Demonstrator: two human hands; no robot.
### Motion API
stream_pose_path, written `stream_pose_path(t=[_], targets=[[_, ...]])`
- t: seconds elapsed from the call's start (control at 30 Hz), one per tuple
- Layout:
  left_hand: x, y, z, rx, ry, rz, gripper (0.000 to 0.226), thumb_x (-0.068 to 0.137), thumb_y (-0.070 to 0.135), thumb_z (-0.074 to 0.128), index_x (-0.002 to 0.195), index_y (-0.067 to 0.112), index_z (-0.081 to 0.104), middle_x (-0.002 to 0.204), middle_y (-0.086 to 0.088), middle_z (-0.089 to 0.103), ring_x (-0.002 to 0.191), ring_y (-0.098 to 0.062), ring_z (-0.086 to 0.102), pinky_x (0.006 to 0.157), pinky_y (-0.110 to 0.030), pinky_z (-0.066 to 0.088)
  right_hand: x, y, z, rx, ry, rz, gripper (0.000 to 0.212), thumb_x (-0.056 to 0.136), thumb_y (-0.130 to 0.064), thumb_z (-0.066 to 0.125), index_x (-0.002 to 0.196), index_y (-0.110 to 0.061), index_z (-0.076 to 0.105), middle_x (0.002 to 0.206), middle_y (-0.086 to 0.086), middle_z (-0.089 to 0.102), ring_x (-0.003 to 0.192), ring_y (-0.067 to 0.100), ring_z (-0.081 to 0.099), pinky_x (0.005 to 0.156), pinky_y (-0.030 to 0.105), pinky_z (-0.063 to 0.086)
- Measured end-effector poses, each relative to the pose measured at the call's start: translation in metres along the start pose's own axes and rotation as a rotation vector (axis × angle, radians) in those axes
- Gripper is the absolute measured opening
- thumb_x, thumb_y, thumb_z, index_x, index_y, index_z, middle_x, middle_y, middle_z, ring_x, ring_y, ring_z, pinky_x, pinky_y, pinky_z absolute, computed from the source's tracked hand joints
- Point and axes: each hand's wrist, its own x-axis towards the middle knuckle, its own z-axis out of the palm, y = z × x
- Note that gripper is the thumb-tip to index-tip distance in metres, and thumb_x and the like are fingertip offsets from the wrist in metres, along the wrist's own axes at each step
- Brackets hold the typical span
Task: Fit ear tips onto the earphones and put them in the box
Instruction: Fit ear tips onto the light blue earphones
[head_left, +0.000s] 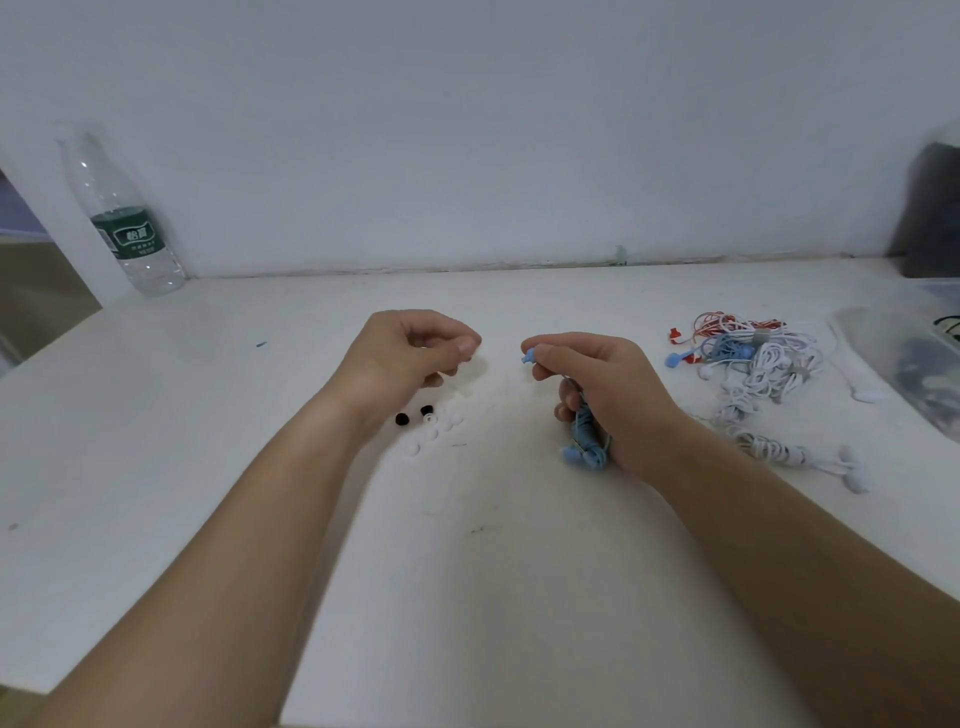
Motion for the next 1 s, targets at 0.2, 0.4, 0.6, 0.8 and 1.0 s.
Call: stream_pose_path(t=[0.2,0.4,0.6,0.8,1.0], targets=[[-0.003,0.008,0.014,-0.573,-0.125,-0.181,0.014,0.092,0.000,0.062,0.098,0.008,0.071,0.090,-0.005,0.075,0.079,-0.011,0.070,0.072,-0.016,0.056,-0.004,-0.010,-0.001,0.083,-0.048,-0.066,0.008,0.091,-0.012,0.068,0.096,-0.013,0.075,0.080,0.004,0.073,0.050,0.012,0.043,0.053,0.026,0.046],[-0.006,0.013,0.021,-0.741,-0.153,-0.217,0.017,0.090,-0.006,0.058,0.097,0.005,0.069,0.091,-0.009,0.076,0.080,-0.014,0.074,0.068,-0.017,0.058,-0.007,-0.015,-0.001,0.066,-0.069,-0.118,0.005,0.091,-0.012,0.068,0.093,-0.014,0.073,0.083,0.006,0.075,0.050,0.012,0.046,0.054,0.026,0.050],[-0.006,0.013,0.023,-0.700,-0.174,-0.189,0.018,0.083,-0.006,0.063,0.095,0.006,0.069,0.095,-0.012,0.076,0.088,-0.017,0.075,0.069,-0.017,0.057,-0.007,-0.015,-0.002,0.041,-0.078,-0.138,0.008,0.093,-0.011,0.066,0.095,-0.014,0.073,0.079,0.004,0.075,0.051,0.010,0.048,0.056,0.025,0.052],[-0.006,0.011,0.025,-0.689,-0.209,-0.165,0.023,0.070,0.000,0.070,0.092,0.006,0.069,0.097,-0.015,0.076,0.098,-0.024,0.074,0.068,-0.017,0.057,-0.006,-0.013,-0.002,0.022,-0.072,-0.145,0.007,0.092,-0.012,0.067,0.095,-0.015,0.073,0.070,-0.003,0.072,0.050,0.009,0.049,0.055,0.025,0.052],[-0.006,0.012,0.024,-0.692,-0.201,-0.166,0.021,0.070,-0.001,0.068,0.090,0.006,0.069,0.089,-0.011,0.077,0.085,-0.017,0.076,0.067,-0.017,0.058,-0.005,-0.014,-0.003,-0.001,-0.061,-0.154,0.005,0.092,-0.012,0.068,0.093,-0.014,0.073,0.075,0.002,0.074,0.049,0.010,0.049,0.055,0.027,0.052]])
